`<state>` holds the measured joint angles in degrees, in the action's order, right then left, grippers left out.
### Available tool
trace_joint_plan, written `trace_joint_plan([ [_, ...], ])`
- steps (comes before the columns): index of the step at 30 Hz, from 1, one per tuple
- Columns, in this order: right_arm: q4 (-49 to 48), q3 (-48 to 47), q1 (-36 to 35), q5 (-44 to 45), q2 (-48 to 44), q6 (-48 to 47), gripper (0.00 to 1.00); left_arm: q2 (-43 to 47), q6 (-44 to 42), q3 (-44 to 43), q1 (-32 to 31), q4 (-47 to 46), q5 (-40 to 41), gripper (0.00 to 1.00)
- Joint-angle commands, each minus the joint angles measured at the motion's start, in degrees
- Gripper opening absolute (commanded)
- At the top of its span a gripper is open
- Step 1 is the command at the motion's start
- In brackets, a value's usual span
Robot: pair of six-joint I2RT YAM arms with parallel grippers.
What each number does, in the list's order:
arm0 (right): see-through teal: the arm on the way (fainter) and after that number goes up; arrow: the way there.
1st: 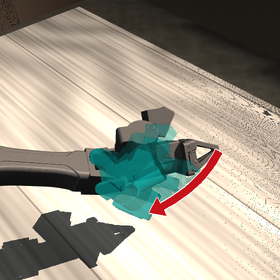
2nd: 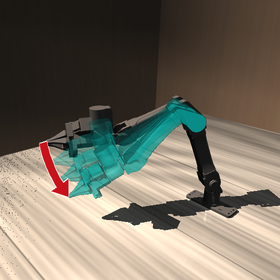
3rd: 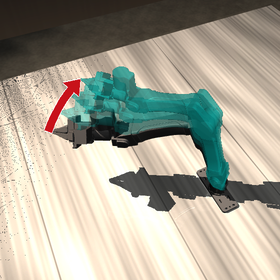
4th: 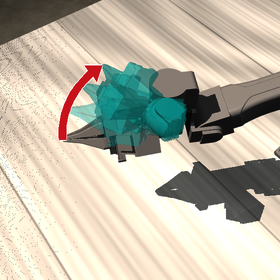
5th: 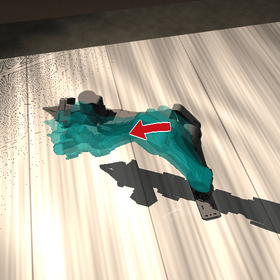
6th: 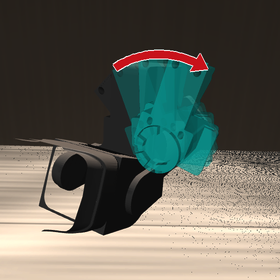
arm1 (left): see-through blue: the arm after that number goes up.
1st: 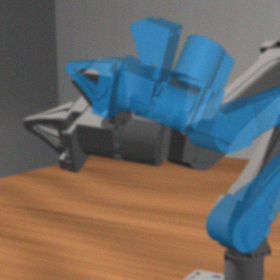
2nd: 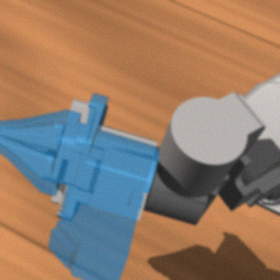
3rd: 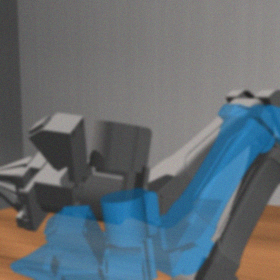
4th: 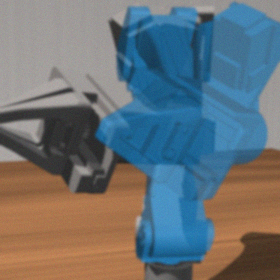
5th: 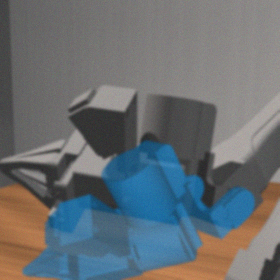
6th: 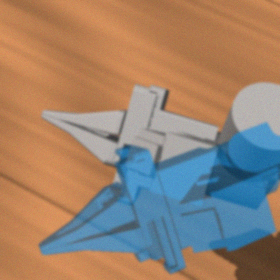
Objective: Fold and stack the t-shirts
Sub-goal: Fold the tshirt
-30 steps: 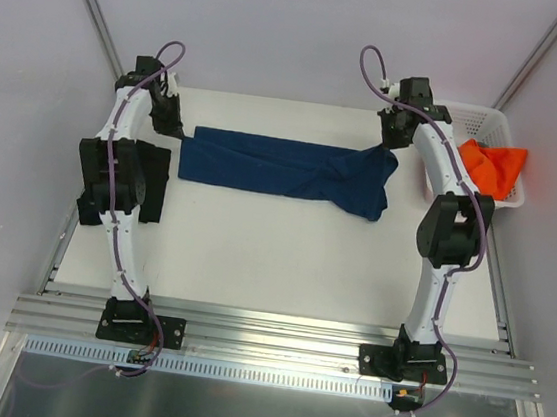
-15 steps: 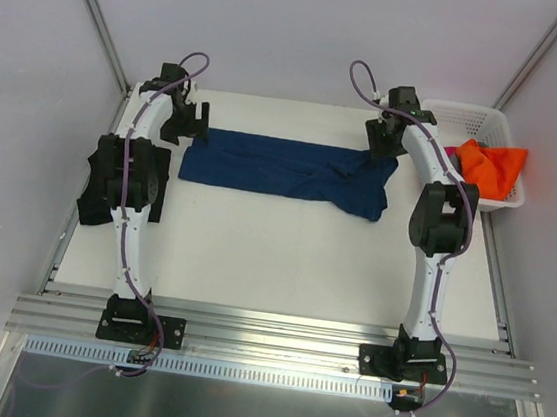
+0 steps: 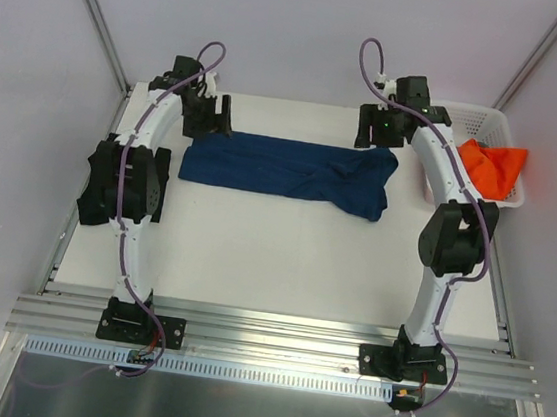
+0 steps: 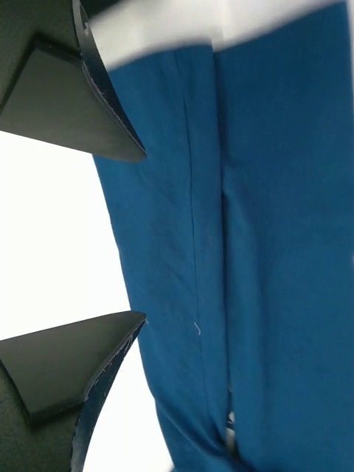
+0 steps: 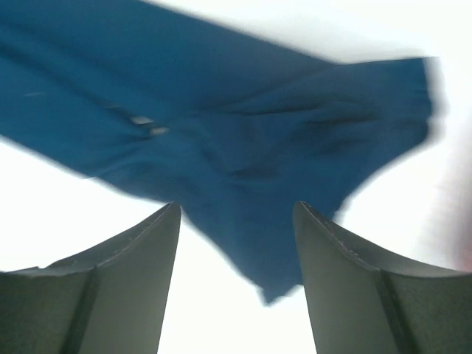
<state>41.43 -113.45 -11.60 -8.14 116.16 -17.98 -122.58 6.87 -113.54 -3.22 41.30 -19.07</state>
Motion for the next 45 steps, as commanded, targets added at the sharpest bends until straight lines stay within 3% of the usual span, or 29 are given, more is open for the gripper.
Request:
trace_joint_plan([
  [1,1.02,1.47,-1.32,-16.88,1.34,9.35,0.66,-3.71,0.6,-0.9,-1.26,0.89,-4.13,0.83],
  [6,-1.87,1.12,-2.2,-27.53,6.53,16.38,0.65,-4.42,-0.02,1.2,-2.75,0.89,-4.13,0.82],
  [17,-2.32,-0.63,-2.55,-28.86,12.69,17.8,0.65,-3.89,-0.81,3.41,-4.16,1.06,-3.08,0.82],
  [33,0.4,-11.53,-1.68,-12.7,20.16,8.93,0.65,-3.46,0.42,5.34,-5.56,1.24,-3.52,0.82],
  [45,-4.51,-20.84,-3.52,-2.14,19.9,0.67,0.66,-0.82,0.68,8.77,-6.53,1.24,-3.69,0.82],
])
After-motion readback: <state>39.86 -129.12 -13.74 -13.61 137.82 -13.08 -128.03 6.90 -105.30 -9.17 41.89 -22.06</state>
